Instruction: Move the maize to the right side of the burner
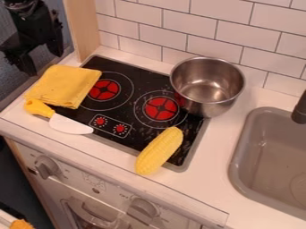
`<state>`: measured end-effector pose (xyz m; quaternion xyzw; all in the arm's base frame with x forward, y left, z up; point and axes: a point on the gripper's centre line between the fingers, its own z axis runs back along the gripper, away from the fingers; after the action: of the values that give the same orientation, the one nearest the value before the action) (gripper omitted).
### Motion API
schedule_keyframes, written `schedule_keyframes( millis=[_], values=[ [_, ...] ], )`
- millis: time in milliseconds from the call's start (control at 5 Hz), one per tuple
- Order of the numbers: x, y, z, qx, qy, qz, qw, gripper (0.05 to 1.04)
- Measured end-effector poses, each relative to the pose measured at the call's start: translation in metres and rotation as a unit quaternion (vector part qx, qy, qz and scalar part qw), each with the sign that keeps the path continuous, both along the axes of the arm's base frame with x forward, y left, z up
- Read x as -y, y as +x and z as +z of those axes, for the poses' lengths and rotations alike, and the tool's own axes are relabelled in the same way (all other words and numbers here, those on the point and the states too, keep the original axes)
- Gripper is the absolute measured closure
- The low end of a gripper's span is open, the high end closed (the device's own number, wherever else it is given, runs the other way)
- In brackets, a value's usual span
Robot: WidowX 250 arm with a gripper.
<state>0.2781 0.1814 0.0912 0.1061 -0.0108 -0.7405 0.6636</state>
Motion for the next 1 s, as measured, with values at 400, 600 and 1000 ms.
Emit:
schedule_keyframes(
  millis=[400,600,1000],
  values=[
    [0.026,-0.009,-0.02,-0.031,-0.026,-0.039,0.9984,0.082],
    [0.05,-0.012,-0.015,-0.03,-0.025,-0.105,0.9937,0.082],
    [0.116,-0.011,0.002,-0.029,-0.014,-0.317,0.9479,0.082]
  ],
)
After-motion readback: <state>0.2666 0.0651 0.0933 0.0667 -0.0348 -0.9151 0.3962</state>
